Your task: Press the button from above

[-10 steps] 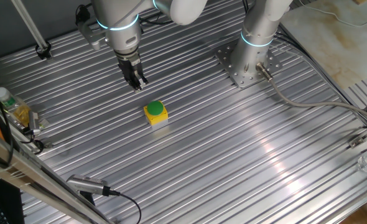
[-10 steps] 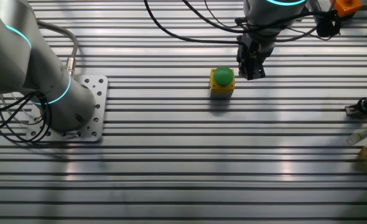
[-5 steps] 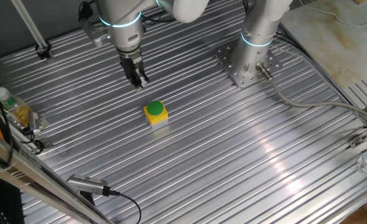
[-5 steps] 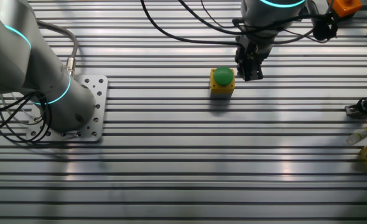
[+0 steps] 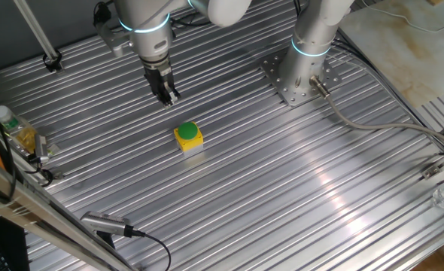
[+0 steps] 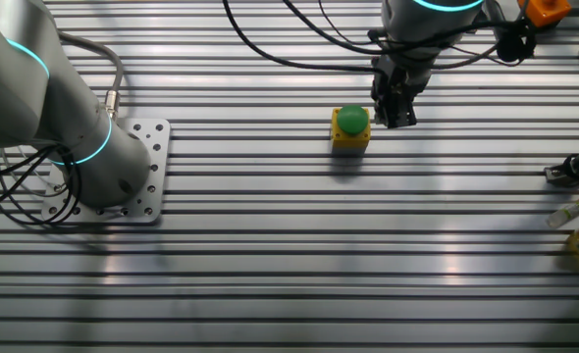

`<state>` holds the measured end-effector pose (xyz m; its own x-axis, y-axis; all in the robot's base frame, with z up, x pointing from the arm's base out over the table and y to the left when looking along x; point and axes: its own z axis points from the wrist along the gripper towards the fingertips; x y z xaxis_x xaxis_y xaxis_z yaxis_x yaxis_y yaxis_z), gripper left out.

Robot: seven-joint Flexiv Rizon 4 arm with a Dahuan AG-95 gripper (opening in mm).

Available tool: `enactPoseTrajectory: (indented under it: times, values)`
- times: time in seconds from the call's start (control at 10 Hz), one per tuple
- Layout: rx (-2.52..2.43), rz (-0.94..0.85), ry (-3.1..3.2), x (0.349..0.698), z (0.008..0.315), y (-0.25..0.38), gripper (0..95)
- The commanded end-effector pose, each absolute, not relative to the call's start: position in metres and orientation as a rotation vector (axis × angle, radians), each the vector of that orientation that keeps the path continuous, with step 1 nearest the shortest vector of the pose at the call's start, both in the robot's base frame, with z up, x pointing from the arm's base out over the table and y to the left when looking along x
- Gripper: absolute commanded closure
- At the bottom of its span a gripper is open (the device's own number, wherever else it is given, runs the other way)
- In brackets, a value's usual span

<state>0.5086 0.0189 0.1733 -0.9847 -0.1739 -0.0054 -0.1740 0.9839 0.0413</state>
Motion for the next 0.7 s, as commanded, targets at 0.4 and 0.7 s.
enactPoseTrajectory:
  times: [0.4,0.7]
  values:
    - [-0.268,0.041,3.125,0.5095,0.1732,0.0185,95.0]
    - [-0.172,0.077,3.138,0.5096,0.1735,0.0184,95.0]
